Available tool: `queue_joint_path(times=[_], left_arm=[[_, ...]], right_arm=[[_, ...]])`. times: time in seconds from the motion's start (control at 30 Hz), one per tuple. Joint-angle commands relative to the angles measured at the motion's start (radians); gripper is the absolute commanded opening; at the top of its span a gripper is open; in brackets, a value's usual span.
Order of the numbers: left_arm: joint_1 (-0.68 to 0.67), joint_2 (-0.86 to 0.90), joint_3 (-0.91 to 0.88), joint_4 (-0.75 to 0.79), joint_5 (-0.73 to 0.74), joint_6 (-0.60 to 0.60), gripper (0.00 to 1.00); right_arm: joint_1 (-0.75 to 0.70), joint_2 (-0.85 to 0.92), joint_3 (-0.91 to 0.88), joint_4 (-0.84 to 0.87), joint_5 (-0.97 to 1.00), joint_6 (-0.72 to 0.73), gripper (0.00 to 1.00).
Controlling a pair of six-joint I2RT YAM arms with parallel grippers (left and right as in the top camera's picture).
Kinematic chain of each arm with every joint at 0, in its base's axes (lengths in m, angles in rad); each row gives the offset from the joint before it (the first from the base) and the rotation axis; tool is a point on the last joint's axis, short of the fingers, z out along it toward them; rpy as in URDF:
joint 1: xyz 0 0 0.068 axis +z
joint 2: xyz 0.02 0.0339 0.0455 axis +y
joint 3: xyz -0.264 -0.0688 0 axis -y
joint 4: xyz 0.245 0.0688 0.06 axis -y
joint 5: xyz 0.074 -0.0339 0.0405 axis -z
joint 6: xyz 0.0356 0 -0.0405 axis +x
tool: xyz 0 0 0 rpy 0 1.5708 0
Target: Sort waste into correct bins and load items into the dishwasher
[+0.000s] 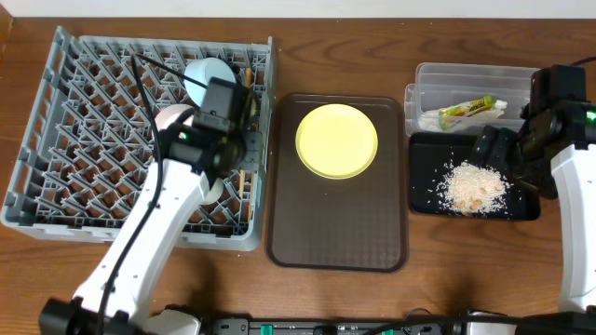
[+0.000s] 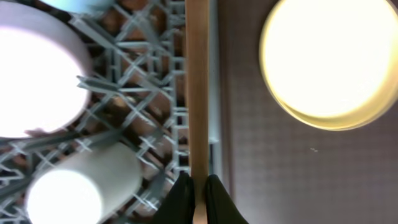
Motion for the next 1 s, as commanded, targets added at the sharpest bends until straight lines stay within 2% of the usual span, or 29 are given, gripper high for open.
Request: queue_joint_path(times=[0.0, 0.13, 0.17, 0.2, 0.23, 0.33, 0.5, 0.6, 0.7, 0.8, 0.97], left_arm=[[0.032, 0.066, -0.004, 0.031, -0.024, 0.056, 0.08], [0.035, 0.128, -0.004, 0.061, -0.024, 0.059, 0.09], [0.035, 0.140, -0.004, 0.072, -0.024, 0.059, 0.16], [0.035, 0.146, -0.004, 0.079, -0.024, 0.059, 0.36], [0.035, 0.146, -0.003, 0.088, -0.024, 0.059, 0.45], [0.035, 0.138, 0.023, 0.088, -0.023, 0.055, 0.58], [-0.016, 0.126, 0.157, -0.004, 0.066, 0.045, 0.69], [-0.054, 0.126, 0.250, -0.063, 0.066, 0.012, 0.71], [-0.095, 0.133, 0.304, -0.041, 0.065, 0.002, 0.71], [-0.152, 0.182, 0.305, 0.031, 0.066, 0.002, 0.72], [-0.314, 0.375, 0.305, 0.203, 0.066, 0.053, 0.73]], right_arm=[[-0.006, -0.017, 0.003, -0.003, -0.001, -0.008, 0.99], [-0.006, -0.017, 0.003, -0.004, -0.001, -0.008, 0.99], [-0.006, -0.017, 0.003, -0.004, -0.001, -0.008, 0.99], [-0.006, -0.017, 0.003, -0.004, -0.001, -0.008, 0.99], [-0.006, -0.017, 0.003, -0.004, -0.001, -0.008, 0.99], [-0.006, -0.017, 0.003, -0.004, -0.001, -0.009, 0.99], [-0.006, -0.017, 0.003, -0.005, -0.001, -0.008, 0.99], [-0.006, -0.017, 0.003, -0.005, -0.001, -0.008, 0.99], [-0.006, -0.017, 0.003, -0.005, -0.001, -0.008, 0.99], [-0.006, -0.017, 0.003, -0.008, -0.008, -0.008, 0.99], [-0.006, -0.017, 0.003, -0.006, -0.009, -0.008, 0.99]])
